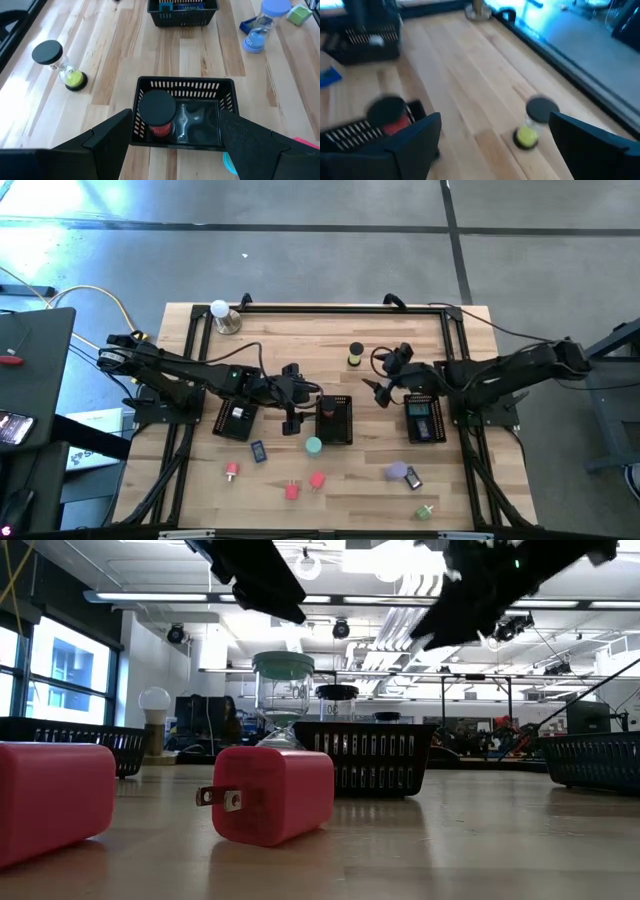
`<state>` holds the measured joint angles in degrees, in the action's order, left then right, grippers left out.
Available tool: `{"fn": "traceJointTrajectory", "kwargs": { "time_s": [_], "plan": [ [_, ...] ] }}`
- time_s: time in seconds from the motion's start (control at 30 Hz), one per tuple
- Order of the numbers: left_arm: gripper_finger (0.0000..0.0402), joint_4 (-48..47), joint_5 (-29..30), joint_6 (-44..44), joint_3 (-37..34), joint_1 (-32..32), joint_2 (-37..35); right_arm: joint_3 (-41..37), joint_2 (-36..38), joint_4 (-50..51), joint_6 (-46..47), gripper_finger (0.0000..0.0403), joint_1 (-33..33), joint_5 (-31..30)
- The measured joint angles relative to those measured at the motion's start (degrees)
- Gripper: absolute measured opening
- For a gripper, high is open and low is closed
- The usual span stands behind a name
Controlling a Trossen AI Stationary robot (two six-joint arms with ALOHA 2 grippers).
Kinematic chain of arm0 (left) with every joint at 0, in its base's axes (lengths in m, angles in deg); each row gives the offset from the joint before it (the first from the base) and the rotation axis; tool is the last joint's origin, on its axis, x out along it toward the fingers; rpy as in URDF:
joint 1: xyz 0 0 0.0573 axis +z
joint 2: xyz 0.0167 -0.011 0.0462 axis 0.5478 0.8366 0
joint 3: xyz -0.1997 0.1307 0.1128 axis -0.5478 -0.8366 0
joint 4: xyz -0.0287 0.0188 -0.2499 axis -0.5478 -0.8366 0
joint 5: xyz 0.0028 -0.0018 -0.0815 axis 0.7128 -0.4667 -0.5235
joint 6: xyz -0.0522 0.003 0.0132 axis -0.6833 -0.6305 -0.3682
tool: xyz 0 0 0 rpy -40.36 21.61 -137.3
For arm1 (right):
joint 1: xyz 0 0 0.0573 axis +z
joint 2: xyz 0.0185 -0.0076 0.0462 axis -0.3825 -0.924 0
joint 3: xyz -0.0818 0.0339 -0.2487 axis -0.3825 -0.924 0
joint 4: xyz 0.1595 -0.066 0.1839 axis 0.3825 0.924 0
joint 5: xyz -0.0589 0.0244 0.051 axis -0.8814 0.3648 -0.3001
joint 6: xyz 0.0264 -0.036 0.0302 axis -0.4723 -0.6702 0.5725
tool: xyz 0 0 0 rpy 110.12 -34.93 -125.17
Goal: Pick & Place Office items
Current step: Put the yellow hourglass into the middle black bin
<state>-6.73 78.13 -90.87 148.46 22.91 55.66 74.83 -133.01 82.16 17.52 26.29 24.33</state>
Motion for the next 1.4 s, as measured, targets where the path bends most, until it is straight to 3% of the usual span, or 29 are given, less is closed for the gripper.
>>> {"fn": "traceJointTrajectory", "kwargs": {
  "time_s": [0.13, 0.33, 0.53, 0.67, 0.9, 1.23, 1.4],
  "plan": [
    [0.0289, -0.1, 0.0, 0.0, 0.0, 0.0, 0.0, -2.2, 0.0, -1.4, 0.6, 0.036, -4.3, 5.2],
    [0.0289, -0.1, 0.0, 0.9, 0.0, 0.4, 0.0, -2.9, -2.6, -2.9, 9.1, 0.036, -6.5, 11.2],
    [0.0289, 0.0, 0.0, 0.9, 0.0, 0.7, 0.0, -2.9, -5.0, -5.3, 9.3, 0.036, -7.5, 5.0],
    [0.0289, 0.0, 0.0, 0.9, 0.0, 0.9, 0.0, -2.1, -4.9, -8.0, 9.5, 0.0358, -10.8, 4.4],
    [0.0289, 0.0, 0.0, 0.7, 0.0, 0.8, 0.0, 1.8, -5.3, -6.4, 13.6, 0.035, -17.4, 15.4],
    [0.0289, 0.7, 0.0, 0.5, 0.0, 1.2, 0.0, 5.9, -5.6, 0.0, 9.1, 0.035, -19.5, 15.3],
    [0.0289, 1.2, 0.0, -0.4, 0.0, 2.0, 0.0, 8.4, -10.1, 4.7, 9.5, 0.035, -22.5, 17.5]
  ]
}}
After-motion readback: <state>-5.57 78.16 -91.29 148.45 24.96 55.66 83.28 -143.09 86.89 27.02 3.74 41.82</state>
